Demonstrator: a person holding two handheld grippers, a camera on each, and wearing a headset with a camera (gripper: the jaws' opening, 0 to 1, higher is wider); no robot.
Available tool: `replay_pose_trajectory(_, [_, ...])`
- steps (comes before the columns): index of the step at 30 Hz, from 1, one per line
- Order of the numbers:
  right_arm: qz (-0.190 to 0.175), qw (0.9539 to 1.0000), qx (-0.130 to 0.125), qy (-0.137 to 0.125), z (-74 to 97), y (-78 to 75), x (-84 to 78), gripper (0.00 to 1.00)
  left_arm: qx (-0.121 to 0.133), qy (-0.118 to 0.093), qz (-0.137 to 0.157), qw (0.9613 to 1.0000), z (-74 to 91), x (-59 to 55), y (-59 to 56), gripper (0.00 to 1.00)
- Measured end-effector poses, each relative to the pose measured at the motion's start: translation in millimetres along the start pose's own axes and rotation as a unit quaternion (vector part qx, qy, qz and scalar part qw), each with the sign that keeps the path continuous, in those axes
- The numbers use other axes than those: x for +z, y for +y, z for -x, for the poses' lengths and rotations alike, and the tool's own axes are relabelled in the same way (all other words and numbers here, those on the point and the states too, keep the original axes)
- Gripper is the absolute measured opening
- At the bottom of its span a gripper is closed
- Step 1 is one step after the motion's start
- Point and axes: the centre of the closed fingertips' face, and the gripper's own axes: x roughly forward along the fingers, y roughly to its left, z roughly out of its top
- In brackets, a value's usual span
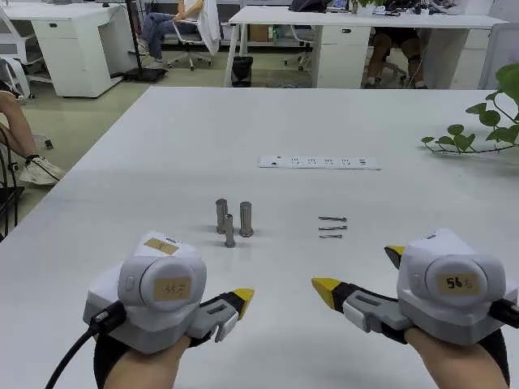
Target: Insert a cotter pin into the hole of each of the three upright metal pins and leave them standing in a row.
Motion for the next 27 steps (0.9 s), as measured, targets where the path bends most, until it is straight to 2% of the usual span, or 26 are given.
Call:
replay_pose_trajectory(7, [-0.007, 0.9999, -0.007, 0.001, 0.9, -3.6, -0.2, 0.66, -0.003, 0.003, -0.008, 1.0000, -0.8, -1.2, -1.4, 0.69])
replay_pose_trajectory(17, [-0.001, 1.0000, -0.003, 0.004, 0.6, -0.7, -1.0, 0.66, -0.006, 0.006, -0.015, 0.9999, -0.9, -2.1, -2.5, 0.66])
replay_pose_trajectory(27, [0.005, 1.0000, -0.008, 0.001, 2.4, -2.2, 0.4, 0.61, -0.013, 0.007, -0.018, 0.9997, -0.7, -2.1, -4.9, 0.62])
